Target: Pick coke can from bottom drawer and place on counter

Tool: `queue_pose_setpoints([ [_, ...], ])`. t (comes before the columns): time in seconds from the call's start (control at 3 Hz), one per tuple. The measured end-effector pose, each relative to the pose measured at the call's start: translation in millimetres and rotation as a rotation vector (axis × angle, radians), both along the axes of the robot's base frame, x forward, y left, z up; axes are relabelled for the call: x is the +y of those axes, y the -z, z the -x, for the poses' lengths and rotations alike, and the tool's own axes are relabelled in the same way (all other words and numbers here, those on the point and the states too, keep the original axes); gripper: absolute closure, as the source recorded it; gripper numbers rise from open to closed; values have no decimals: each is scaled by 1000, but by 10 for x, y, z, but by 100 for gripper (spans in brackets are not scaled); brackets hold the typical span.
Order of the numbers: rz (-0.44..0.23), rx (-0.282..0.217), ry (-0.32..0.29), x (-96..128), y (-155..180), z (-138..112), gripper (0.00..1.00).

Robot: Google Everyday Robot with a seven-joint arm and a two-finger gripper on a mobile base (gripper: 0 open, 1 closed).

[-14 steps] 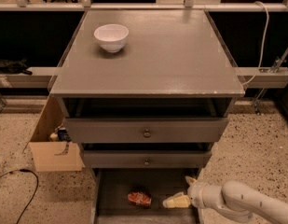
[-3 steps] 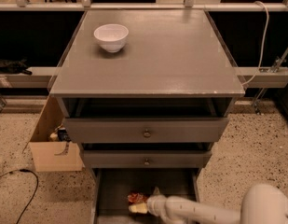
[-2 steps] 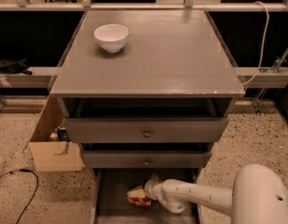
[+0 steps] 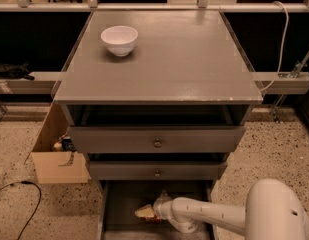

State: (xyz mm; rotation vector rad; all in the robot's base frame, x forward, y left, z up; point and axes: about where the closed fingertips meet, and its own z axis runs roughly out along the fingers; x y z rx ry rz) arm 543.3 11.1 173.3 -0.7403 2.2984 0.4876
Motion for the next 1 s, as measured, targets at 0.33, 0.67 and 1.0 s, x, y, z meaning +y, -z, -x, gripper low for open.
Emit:
queue_pose_setpoints([
  [0.33,5,33,6,27,271,117,0],
  [0.67,-4,55,21,-34,380,154,0],
  [1.0,-4,55,21,-34,380,154,0],
])
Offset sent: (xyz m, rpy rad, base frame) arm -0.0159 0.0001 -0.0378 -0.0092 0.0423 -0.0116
